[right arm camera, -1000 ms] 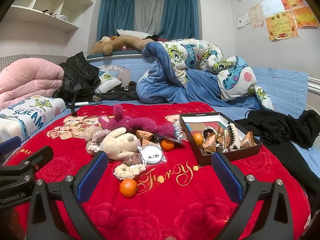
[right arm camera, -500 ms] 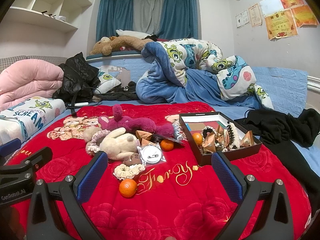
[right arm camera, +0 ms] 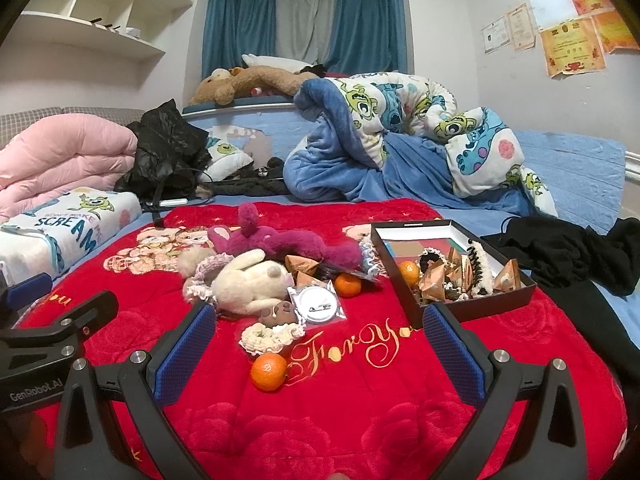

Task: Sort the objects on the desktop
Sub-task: 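Move both tools toward the heap of plush toys and small items, then grasp the pink lace scrunchie with the left tool while the right tool grasps the clear badge bag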

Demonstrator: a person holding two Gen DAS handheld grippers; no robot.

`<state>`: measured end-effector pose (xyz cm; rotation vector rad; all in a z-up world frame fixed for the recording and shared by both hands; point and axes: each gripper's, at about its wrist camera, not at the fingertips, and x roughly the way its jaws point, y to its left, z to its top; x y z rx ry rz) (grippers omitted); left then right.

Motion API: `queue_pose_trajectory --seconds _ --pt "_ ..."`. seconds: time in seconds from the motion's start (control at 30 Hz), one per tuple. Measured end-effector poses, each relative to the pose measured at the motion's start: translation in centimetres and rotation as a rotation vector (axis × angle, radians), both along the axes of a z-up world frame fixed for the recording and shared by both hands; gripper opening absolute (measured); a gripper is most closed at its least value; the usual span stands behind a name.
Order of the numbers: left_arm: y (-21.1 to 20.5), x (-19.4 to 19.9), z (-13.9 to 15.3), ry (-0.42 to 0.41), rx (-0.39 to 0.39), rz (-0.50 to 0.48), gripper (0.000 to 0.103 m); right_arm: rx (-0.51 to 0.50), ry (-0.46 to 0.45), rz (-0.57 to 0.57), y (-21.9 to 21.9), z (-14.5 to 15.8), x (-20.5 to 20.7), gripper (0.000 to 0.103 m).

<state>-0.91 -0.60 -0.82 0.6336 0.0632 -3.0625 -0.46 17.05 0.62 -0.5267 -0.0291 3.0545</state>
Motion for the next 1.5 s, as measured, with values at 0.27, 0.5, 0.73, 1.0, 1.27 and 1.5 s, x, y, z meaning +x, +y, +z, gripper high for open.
queue_pose_trajectory --seconds 0.27,0.5,0.73,1.0,1.27,1.5 --pt "-0.1 -0.1 -0.1 -0.006 0.000 0.001 0.103 -0.031 0.015 0.038 0.1 0.2 0.2 0.103" --pt "-0.2 -0.2 -0.2 -0.009 0.001 0.002 0.103 -0.058 0.006 0.032 0.9 0.1 0.0 0.103" --pt "-0.1 -1.0 -0.5 -0.043 0.010 -0.003 0.103 0.025 0.000 0.048 0.0 -0.2 -0.8 0.103" --pt "-0.3 -4.4 -0.5 -0.054 -0.017 -0.001 0.103 0.033 -0.043 0.073 0.4 -0.1 -3.9 0.103" --pt "-0.5 -12.5 -1.5 -0.129 0.021 -0.042 0.103 -0.016 -0.135 0.090 2.4 -1.2 -9.9 0.103" --pt "-1.5 -19.1 -3.8 -0.203 -0.010 0.001 0.103 -0.086 -0.209 0.115 4.7 -3.0 -14.9 0.103"
